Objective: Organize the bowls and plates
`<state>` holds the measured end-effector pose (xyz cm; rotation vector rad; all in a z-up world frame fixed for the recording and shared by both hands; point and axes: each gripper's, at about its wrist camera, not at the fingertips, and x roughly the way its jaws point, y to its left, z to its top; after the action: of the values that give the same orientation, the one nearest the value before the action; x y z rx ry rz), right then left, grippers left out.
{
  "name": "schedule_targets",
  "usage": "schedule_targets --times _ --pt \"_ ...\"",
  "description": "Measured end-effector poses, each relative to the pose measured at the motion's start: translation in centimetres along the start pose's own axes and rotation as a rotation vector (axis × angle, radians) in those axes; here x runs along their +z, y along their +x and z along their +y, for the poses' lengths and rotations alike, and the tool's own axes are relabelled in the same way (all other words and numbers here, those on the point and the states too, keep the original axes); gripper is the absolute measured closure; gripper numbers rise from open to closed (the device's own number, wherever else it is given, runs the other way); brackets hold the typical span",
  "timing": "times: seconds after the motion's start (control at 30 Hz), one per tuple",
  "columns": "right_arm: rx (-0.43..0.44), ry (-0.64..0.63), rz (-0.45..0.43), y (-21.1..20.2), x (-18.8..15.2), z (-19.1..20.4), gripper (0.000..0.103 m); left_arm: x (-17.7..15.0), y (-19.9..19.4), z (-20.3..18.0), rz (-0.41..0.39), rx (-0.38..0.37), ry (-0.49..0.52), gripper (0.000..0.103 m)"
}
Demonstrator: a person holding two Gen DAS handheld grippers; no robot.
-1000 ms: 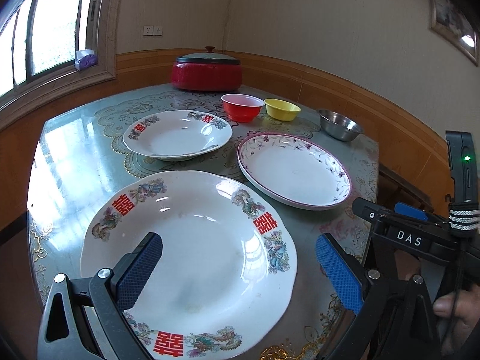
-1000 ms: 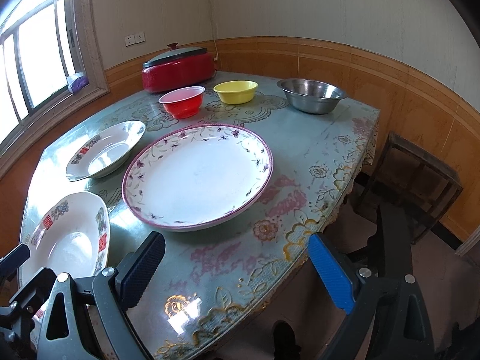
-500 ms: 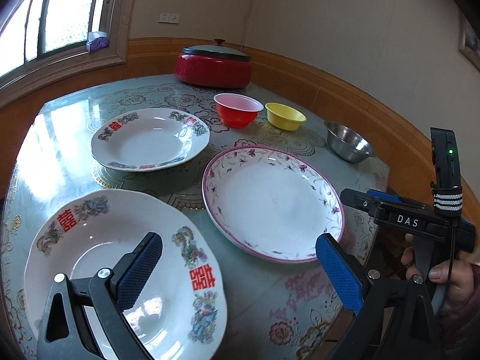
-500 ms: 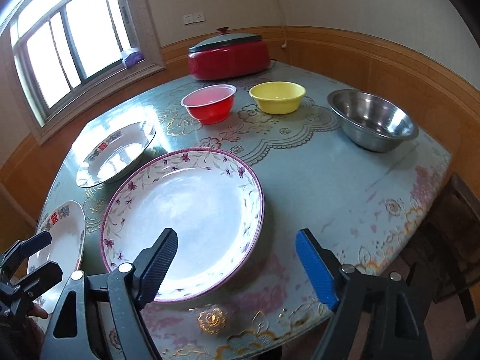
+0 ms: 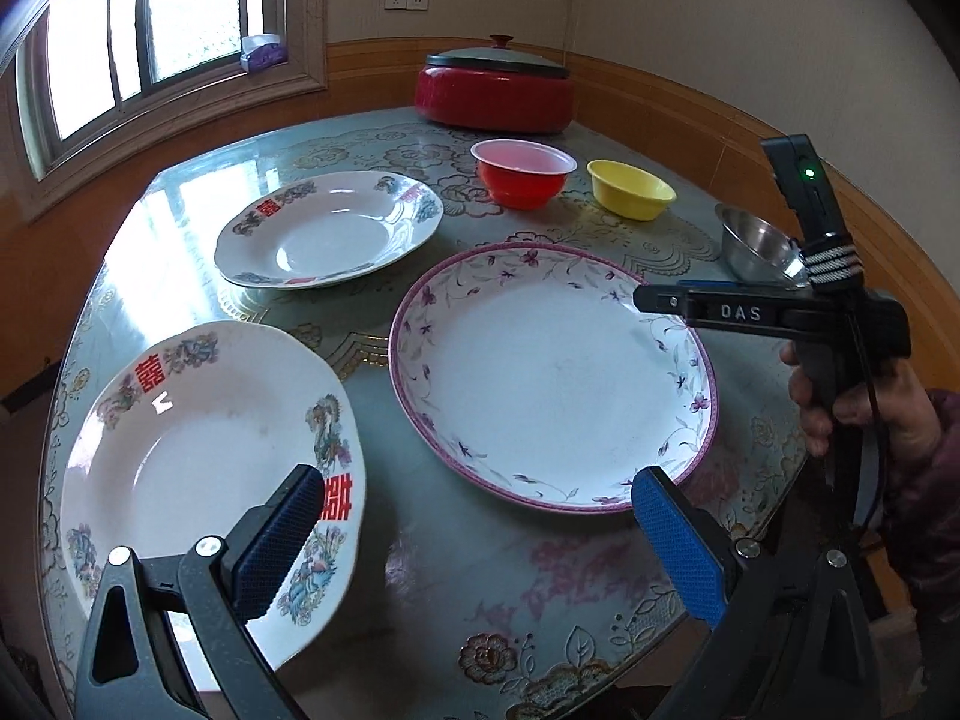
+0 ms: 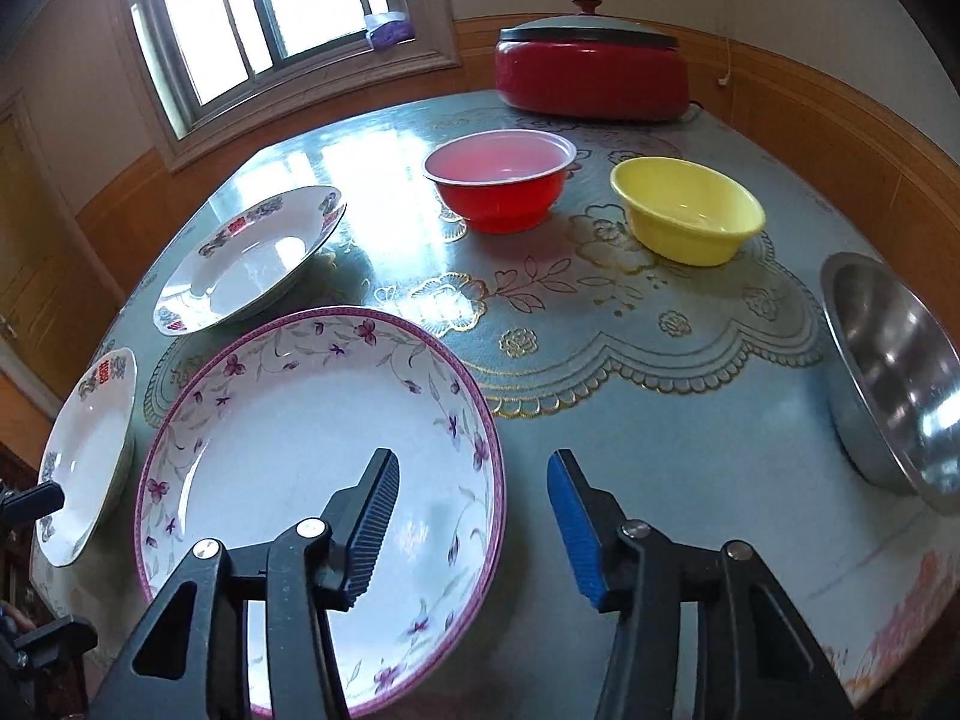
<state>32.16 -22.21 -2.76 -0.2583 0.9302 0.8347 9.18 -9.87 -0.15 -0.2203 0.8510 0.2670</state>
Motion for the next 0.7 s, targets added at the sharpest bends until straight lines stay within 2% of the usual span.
schedule_targets --times 0.07,0.23,0.4,0.57,0.7 --pt "-0.011 -0.012 0.018 1.2 0.7 0.0 0.063 -0.2 -0.1 0.2 0.010 -0.010 -0.001 0.000" --pt "-0.005 -0.046 0.065 3.2 1.2 0.6 0.073 -0.6 0.0 -0.2 0.002 -0.076 0.046 0.000" --pt "-0.011 -0.069 0.076 3.2 1.3 0.8 0.075 -0.5 0.6 0.0 -0.014 -0.141 0.050 0.000" --pt "-0.013 -0.161 0.095 2.8 1.1 0.9 0.079 -0.2 1.5 -0.1 0.001 -0.124 0.016 0.003" --pt "0.009 -0.256 0.141 2.3 1.0 0.6 0.081 -0.1 1.7 -0.8 -0.014 -0.051 -0.004 0.003"
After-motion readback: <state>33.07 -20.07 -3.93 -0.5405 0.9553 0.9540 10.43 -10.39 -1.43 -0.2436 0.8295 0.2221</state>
